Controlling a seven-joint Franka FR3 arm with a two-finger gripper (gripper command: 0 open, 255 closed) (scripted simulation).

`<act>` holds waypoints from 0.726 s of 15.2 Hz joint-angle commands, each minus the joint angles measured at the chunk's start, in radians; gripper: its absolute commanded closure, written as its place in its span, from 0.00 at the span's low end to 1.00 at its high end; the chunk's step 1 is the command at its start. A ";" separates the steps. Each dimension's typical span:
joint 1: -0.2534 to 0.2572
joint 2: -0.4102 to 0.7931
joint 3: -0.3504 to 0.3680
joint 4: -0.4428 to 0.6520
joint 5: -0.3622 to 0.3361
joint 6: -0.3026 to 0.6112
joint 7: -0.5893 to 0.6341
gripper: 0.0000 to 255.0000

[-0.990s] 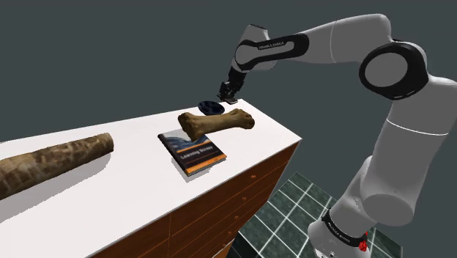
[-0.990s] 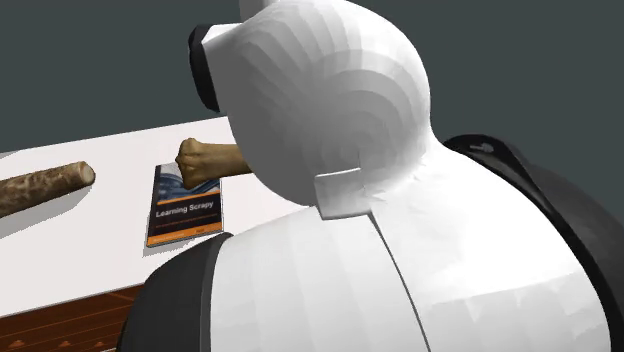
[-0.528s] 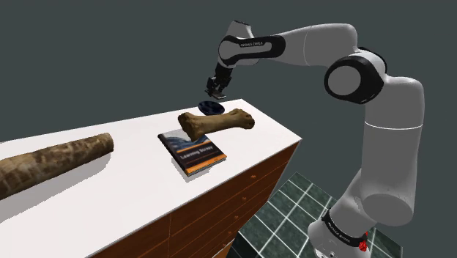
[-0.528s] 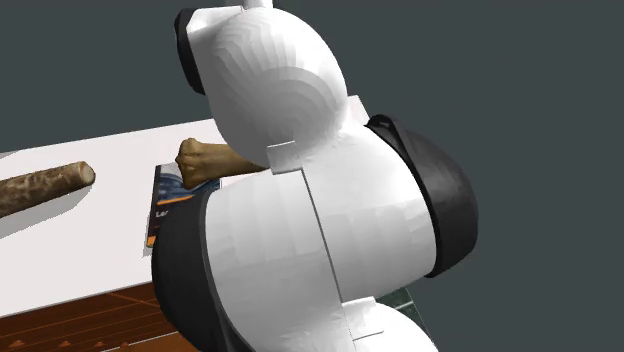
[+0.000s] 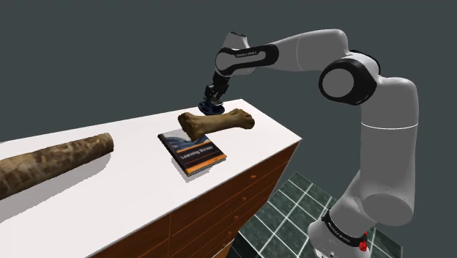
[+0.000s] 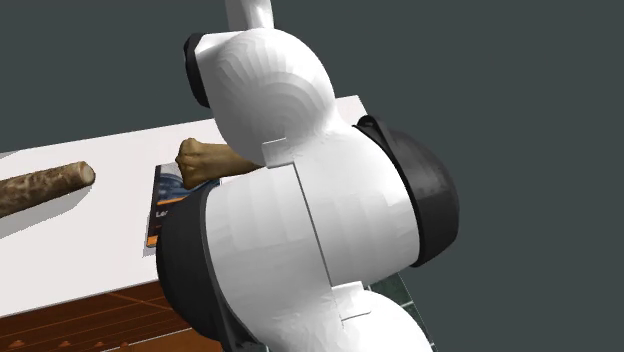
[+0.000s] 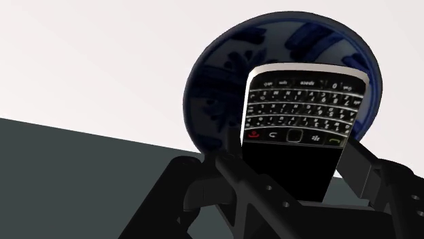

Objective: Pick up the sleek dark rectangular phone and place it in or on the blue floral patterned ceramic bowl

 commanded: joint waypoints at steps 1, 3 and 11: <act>-0.001 0.010 0.002 -0.013 0.003 0.023 -0.003 1.00; -0.002 0.019 0.003 -0.026 0.006 0.045 -0.006 1.00; -0.003 0.026 0.005 -0.034 0.009 0.060 -0.007 1.00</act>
